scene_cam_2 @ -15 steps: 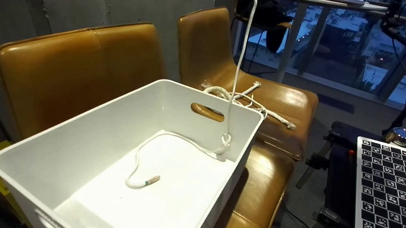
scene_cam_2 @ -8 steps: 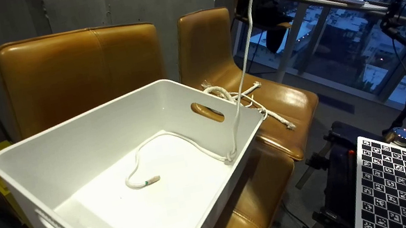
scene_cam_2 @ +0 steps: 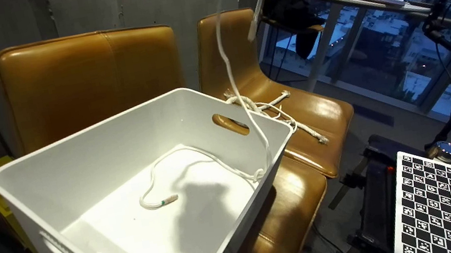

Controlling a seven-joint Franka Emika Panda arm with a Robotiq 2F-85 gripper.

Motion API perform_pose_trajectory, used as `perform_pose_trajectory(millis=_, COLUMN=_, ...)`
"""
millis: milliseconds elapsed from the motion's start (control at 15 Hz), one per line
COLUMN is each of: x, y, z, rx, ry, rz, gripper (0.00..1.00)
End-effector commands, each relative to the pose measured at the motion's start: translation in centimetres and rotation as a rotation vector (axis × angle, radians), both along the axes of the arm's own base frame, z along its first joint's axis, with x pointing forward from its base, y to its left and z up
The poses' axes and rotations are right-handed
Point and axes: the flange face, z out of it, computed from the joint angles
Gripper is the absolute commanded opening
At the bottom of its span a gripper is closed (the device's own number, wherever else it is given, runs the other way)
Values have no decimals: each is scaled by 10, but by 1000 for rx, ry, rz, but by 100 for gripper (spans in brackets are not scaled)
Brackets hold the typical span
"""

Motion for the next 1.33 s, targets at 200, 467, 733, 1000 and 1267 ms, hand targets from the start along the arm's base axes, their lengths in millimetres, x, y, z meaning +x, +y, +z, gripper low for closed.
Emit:
perform_pose_trajectory(millis=200, x=7, y=40, z=-73, rx=129, ry=59, rz=42, gripper=1)
perform_pose_trajectory(millis=467, x=-19, y=71, z=-109, rx=139, ry=116, rz=82, gripper=1)
perform_pose_trajectory(millis=733, x=-9, y=55, z=-127, rx=77, ry=151, rz=89, gripper=45)
perform_pose_trajectory(millis=1000, x=6, y=-23, z=-129, rx=57, ry=170, rz=56, gripper=74)
perform_pose_trajectory(millis=1267, x=19, y=-111, z=-152, rx=52, ry=222, rz=-16, gripper=100)
